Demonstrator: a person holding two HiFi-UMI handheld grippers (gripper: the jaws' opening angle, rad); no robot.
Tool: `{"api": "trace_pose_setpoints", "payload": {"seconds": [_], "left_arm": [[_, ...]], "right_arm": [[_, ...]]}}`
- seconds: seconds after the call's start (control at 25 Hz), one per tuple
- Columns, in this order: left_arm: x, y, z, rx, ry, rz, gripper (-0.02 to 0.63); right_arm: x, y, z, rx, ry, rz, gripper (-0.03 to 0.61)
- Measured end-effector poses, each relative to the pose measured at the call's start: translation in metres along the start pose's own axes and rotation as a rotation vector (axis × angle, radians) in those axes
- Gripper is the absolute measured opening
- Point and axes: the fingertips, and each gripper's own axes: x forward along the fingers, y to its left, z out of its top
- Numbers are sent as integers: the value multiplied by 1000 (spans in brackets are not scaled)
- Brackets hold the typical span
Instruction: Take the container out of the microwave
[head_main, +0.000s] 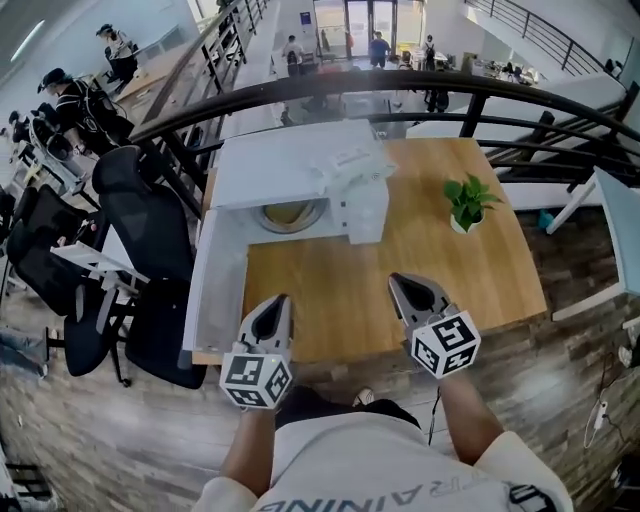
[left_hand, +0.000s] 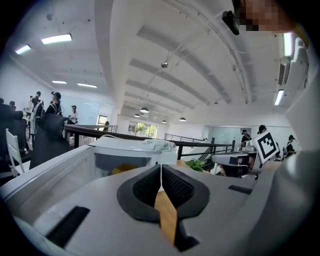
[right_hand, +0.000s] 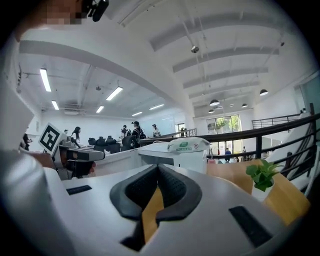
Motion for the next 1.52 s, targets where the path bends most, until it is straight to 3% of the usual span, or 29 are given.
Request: {"api": "trace_pose_setpoints", "payload": {"seconds": [0.4, 0.6, 0.84, 0.96, 1.52], "left_arm": [[-13, 51, -12, -54, -16, 96, 35], [-21, 64, -13, -92, -24, 105, 35], [-26, 78, -10, -118, -34, 106, 35], [-25, 82, -12, -124, -27, 94, 35], [-15, 109, -16, -139, -9, 81, 35]], "right_arm": [[105, 53, -19, -272, 166, 164, 23], [159, 62, -39, -375, 264, 190, 25], [199, 68, -80, -434, 374, 182, 28], [214, 70, -92, -437, 392, 175, 63], [285, 79, -94, -557, 418, 178, 88]]}}
